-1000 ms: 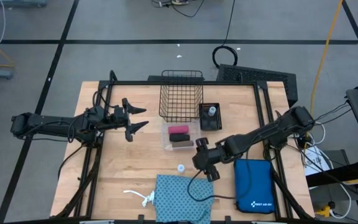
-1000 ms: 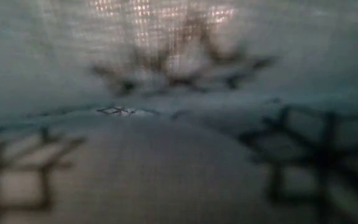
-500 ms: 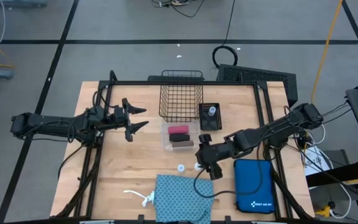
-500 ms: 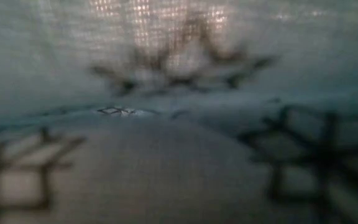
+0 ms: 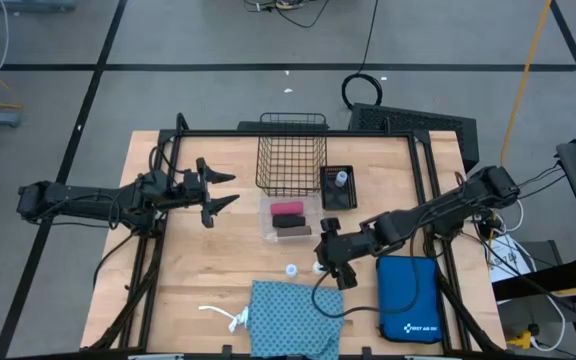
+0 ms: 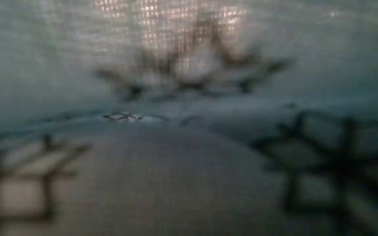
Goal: Pick & Place Medicine items
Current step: Put the right transparent medicine bottle into the black bin
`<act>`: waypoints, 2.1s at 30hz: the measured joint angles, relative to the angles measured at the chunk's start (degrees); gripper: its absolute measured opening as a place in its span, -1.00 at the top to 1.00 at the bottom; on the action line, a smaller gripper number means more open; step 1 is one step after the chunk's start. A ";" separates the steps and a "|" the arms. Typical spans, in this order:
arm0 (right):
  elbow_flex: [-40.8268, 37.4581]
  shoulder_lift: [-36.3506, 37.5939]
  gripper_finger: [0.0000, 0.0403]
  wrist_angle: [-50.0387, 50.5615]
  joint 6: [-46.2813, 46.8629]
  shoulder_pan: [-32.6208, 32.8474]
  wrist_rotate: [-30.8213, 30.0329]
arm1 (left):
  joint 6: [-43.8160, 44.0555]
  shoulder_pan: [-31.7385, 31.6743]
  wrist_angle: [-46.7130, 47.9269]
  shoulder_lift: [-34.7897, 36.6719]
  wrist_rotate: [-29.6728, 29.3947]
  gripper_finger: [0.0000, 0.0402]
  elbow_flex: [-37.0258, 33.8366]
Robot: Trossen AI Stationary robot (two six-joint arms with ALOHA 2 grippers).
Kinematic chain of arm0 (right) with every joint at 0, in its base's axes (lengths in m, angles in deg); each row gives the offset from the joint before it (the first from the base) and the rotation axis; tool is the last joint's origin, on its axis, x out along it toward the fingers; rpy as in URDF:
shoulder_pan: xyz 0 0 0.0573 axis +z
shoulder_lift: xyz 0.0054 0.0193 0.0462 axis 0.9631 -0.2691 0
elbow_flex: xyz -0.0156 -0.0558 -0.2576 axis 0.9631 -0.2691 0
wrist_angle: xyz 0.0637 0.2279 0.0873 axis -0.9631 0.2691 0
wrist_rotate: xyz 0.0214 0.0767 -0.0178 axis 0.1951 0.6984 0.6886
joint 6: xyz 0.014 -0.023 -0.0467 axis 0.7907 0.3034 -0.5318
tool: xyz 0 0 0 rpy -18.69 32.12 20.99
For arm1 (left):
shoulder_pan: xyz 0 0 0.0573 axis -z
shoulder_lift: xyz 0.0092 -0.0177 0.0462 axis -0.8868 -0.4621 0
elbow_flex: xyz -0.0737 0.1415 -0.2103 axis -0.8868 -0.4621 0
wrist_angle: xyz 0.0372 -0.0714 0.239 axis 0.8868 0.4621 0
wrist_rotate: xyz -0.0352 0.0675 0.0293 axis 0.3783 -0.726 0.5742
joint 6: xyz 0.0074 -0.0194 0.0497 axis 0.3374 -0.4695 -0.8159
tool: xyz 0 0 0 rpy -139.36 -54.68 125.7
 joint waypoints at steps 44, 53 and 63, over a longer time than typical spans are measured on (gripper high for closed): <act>1.60 -13.03 -0.14 1.78 -0.15 0.33 1.53 | 0.01 0.00 0.00 0.01 0.00 -0.34 0.00; 1.60 -14.21 -0.14 0.10 -1.60 0.28 1.50 | 0.01 0.00 -0.02 0.01 0.02 -0.34 0.00; 1.60 -16.21 -0.10 0.09 -4.49 0.31 1.51 | 0.01 0.00 0.00 0.01 0.02 -0.34 0.00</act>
